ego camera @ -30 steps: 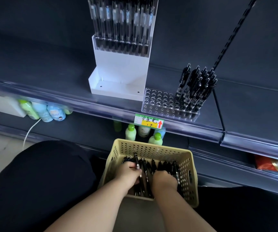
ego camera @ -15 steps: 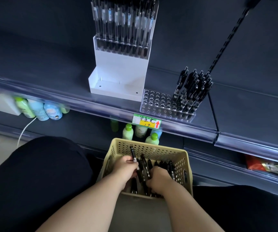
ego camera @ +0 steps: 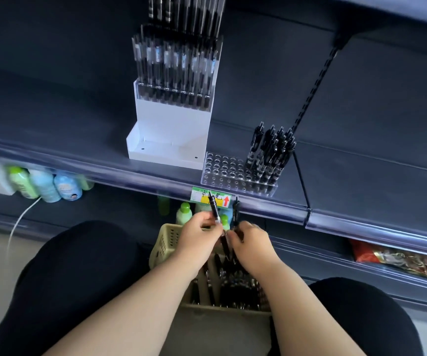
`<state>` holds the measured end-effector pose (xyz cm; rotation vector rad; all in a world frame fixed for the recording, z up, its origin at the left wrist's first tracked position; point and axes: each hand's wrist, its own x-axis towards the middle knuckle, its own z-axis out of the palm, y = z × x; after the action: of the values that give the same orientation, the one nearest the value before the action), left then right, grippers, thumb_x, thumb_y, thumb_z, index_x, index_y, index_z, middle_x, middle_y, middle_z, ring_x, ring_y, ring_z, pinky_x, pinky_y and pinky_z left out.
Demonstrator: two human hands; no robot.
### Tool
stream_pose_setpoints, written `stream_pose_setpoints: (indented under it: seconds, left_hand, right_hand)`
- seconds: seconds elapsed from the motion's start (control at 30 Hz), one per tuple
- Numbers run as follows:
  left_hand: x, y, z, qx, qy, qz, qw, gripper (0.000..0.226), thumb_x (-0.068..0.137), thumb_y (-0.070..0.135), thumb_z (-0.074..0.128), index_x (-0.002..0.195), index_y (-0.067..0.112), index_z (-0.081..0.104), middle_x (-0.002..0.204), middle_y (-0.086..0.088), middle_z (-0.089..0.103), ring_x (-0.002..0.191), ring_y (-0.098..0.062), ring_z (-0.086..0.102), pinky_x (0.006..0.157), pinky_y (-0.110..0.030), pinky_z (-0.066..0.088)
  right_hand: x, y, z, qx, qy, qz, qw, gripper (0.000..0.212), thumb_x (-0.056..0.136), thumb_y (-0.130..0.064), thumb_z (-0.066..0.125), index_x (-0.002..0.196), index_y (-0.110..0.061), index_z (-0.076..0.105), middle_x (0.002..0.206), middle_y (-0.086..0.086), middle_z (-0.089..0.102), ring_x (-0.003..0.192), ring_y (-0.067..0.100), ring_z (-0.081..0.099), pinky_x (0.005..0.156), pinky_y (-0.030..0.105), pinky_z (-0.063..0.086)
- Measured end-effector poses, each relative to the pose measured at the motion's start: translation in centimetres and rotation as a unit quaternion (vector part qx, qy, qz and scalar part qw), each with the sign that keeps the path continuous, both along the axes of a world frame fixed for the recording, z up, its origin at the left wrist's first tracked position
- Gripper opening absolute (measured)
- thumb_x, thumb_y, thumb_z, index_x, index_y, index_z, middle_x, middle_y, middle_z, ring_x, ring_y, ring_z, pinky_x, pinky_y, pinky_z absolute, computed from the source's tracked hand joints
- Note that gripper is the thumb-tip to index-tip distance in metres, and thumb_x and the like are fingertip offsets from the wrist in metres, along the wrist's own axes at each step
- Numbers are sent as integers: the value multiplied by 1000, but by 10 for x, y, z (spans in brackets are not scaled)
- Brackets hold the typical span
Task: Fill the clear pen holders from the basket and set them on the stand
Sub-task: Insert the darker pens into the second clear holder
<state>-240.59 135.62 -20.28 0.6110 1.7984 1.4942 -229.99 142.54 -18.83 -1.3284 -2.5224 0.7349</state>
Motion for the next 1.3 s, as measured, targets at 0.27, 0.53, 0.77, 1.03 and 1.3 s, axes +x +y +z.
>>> stream_pose_setpoints:
  seconds: [0.27,0.53,0.77,1.03,1.3]
  left_hand:
    - [-15,12,56,97,89,-17,991,39,86,20,65,114,40,47,94,19,65,85,1,63,72,-19,52]
    - [-37,53,98,181,126,-56,974,20,82,31,62,100,39,58,94,19,68,87,0,66,79,-25,52]
    - [-61,95,110,197,165,-30,966,20,83,21,64,101,30,62,92,14,69,84,-4,67,76,-18,54]
    - [-62,104,98,211,149,30,966,19,81,18,66,92,34,66,91,21,69,85,6,64,67,-1,44]
    - [-51,112,89,223,121,23,967,21,80,12,66,91,31,67,88,16,71,83,1,66,72,-8,49]
  right_hand:
    - [8,24,68,16,200,-62,978,13,89,-20,53,91,-19,40,72,-3,62,55,10,57,46,22,43]
    - [-12,72,153,55,310,-48,948,19,86,-39,46,80,-22,51,68,-2,67,56,10,63,57,36,52]
    - [-31,108,162,109,303,-69,944,24,83,-26,61,83,-39,41,69,-13,61,65,-7,57,43,8,41]
    - [-41,123,144,142,258,-91,951,13,85,-48,49,83,-35,48,75,-21,62,71,3,56,61,30,45]
    - [-40,123,137,176,182,-50,966,15,82,-45,58,84,-30,61,72,-17,59,80,18,58,75,41,49]
